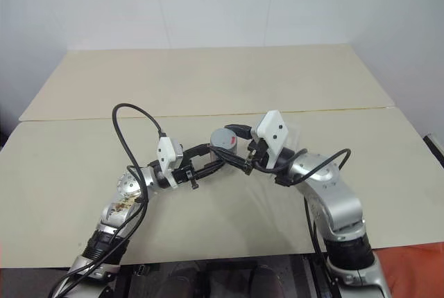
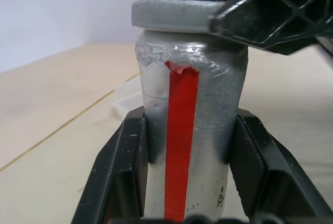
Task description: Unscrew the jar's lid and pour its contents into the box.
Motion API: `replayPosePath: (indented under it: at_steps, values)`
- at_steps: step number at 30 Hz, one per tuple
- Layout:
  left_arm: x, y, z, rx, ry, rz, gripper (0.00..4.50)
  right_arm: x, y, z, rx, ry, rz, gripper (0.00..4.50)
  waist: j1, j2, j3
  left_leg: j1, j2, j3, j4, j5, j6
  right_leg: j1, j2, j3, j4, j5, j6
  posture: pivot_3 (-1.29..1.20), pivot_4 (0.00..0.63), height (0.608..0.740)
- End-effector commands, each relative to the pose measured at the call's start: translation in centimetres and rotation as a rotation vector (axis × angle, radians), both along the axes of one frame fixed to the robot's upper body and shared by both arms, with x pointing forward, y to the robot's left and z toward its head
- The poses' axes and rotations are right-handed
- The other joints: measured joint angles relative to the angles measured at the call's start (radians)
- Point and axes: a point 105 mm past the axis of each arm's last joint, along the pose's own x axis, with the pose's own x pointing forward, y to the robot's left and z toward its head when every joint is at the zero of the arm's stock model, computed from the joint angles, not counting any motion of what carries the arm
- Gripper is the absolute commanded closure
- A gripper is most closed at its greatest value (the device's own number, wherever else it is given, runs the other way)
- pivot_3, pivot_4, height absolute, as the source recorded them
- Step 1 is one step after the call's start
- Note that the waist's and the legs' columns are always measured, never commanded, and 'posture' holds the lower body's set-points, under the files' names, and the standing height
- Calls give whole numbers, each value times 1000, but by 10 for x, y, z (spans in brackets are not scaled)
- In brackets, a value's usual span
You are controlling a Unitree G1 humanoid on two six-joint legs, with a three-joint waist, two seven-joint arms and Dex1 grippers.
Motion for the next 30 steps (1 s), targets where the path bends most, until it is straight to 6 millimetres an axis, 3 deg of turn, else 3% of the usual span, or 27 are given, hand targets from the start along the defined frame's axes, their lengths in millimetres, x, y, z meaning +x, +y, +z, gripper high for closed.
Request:
replayPosePath:
  at_steps: [1, 8, 18, 23, 30]
  values:
    - [-9, -4, 15, -30, -50, -54, 2646, -2, 9, 12, -29, -29, 208, 1715, 0, 0, 0, 0, 0, 0, 0, 0, 0, 0, 0, 0, 0, 0, 0, 0, 150, 740]
    - [-17, -11, 15, -32, -51, -89, 2646, 8, 10, 22, -91, 50, 497, 1715, 8, 0, 0, 0, 1, 0, 0, 0, 0, 1, 0, -1, 1, 0, 0, 0, 150, 740]
    - [-16, -6, 13, -21, -49, -67, 2646, 16, 7, 21, -111, -77, 538, 1715, 12, 0, 0, -1, 1, 0, 0, 0, 0, 0, -1, -1, 1, 0, 0, 0, 150, 740]
    - [-16, -6, 13, -17, -52, -65, 2646, 21, 4, 25, -82, -38, 491, 193, 14, 0, 0, -1, 1, 0, 1, 0, 0, 0, -1, -1, 2, 0, 0, 0, 150, 740]
    - [-12, -6, 9, -12, -44, -58, 2646, 11, -13, 46, -23, -136, 388, 91, 19, 0, 0, -1, 1, 0, 1, 0, 0, 0, -1, -1, 2, 0, 0, 0, 150, 740]
